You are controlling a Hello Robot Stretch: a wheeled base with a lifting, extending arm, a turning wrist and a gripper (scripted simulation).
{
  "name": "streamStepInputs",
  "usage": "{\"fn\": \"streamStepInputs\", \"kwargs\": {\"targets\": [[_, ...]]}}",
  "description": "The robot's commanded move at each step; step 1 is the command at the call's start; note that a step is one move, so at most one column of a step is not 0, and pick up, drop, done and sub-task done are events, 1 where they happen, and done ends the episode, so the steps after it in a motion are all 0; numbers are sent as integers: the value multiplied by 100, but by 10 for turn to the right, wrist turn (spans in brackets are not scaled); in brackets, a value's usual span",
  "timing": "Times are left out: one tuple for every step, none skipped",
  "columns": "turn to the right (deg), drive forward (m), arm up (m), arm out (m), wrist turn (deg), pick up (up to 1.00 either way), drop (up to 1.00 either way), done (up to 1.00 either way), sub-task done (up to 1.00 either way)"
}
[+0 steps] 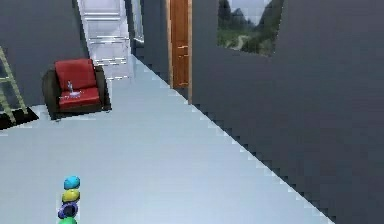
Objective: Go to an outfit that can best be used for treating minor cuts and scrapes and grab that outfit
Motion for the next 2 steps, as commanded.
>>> {"fn": "streamStepInputs", "kwargs": {"targets": [[0, 80, 0, 0, 0, 0, 0, 0, 0], [-120, 0, 0, 0, 0, 0, 0, 0, 0]]}}
